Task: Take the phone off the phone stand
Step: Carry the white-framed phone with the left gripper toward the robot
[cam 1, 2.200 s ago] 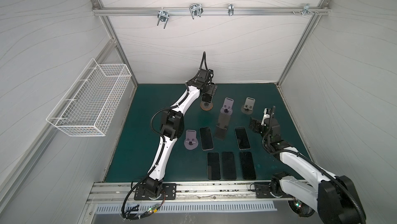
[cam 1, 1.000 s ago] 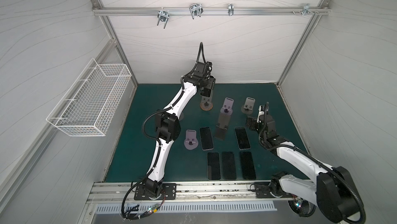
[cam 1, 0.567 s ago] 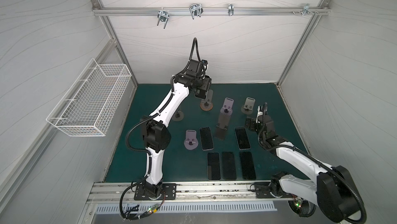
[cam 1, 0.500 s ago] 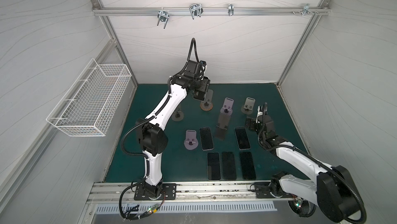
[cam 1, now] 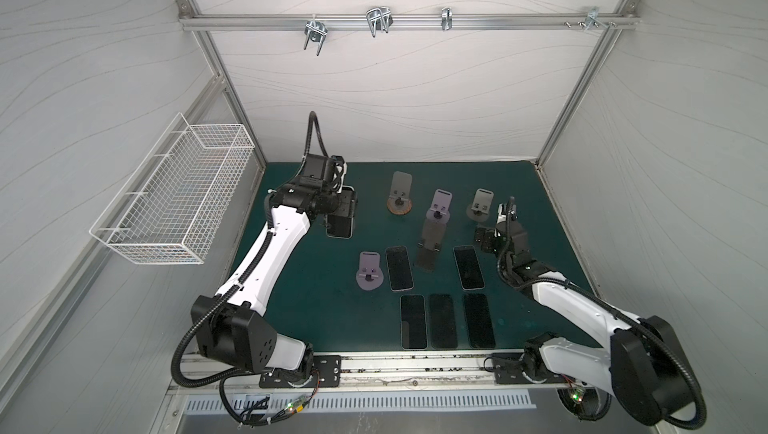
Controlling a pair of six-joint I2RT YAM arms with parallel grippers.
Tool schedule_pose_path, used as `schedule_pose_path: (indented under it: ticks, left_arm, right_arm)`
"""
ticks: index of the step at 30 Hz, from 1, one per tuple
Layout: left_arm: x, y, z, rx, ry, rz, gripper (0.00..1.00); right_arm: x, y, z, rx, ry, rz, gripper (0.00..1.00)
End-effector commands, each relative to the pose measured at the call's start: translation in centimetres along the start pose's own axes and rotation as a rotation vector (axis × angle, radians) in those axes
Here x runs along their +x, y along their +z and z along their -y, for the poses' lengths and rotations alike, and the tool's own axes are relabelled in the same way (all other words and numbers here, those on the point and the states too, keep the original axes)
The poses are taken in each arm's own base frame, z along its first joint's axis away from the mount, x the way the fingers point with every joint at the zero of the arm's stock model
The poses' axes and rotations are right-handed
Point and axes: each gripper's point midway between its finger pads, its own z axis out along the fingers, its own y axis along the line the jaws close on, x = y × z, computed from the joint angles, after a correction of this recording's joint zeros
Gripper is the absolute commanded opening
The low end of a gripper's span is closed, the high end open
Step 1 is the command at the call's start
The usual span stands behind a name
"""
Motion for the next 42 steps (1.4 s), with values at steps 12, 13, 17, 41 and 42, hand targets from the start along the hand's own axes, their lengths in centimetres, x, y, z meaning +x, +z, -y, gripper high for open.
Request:
schedule_pose_path:
  ticks: [12,13,17,41,42]
  left_arm:
    - [10.8,-1.1,0.9,0.131,0.152,-0.203,0.51]
    - [11.6,-1.1,1.1,0.147,0.175,-0.221,0.51]
    - [14.5,-1.0,1.7,0.21,0.254,-0.274,0.51]
    - [24.0,0.6,4.8,0.406,0.617,-0.474,0.48]
    - [24.1,0.5,5.0,0.416,0.633,-0.477,0.48]
  right_arm:
    - [-0.7,0.1,-0.8,-0.007,-0.036,0.005,0.99]
    - [-0.7,0.1,-0.9,-0.007,-0.037,0.004,0.99]
    - [-0.7,0.1,-1.0,-0.002,-0.043,0.004,0.99]
    - [-0.6,0.2,-1.5,0.009,-0.074,-0.006,0.99]
    - [-0.6,0.2,-1.4,0.013,-0.072,-0.004,0.99]
